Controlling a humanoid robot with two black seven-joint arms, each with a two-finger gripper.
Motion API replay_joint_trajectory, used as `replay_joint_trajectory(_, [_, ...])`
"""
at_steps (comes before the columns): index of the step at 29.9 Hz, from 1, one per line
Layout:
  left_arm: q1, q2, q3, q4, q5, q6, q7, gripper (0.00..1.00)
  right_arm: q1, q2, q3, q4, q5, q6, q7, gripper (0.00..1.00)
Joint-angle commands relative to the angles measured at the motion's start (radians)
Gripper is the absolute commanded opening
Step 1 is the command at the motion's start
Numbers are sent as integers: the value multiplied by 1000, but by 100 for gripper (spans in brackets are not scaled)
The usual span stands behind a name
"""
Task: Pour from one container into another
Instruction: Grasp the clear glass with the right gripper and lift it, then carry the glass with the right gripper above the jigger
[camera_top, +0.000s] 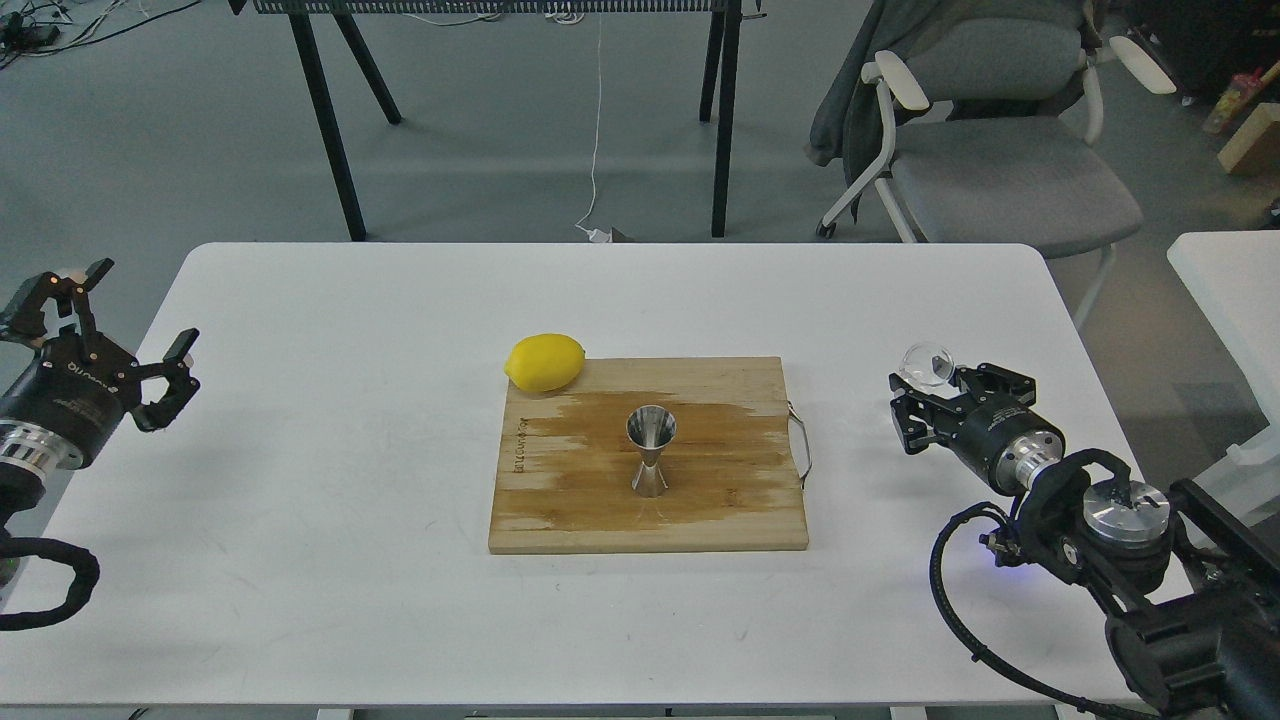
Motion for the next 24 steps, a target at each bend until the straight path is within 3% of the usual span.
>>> replay_joint_trajectory(1, [0,-5,1,1,0,0,0,99,-4,-9,-1,136,-127,3,-1,28])
replay_joint_trajectory(10, [0,-8,-2,1,-1,0,0,99,43,1,-81,339,-419,-40,-13,28])
replay_joint_trajectory(24, [-2,-25,-2,1,0,0,0,99,223,1,-377,336,-729,-99,-13,27])
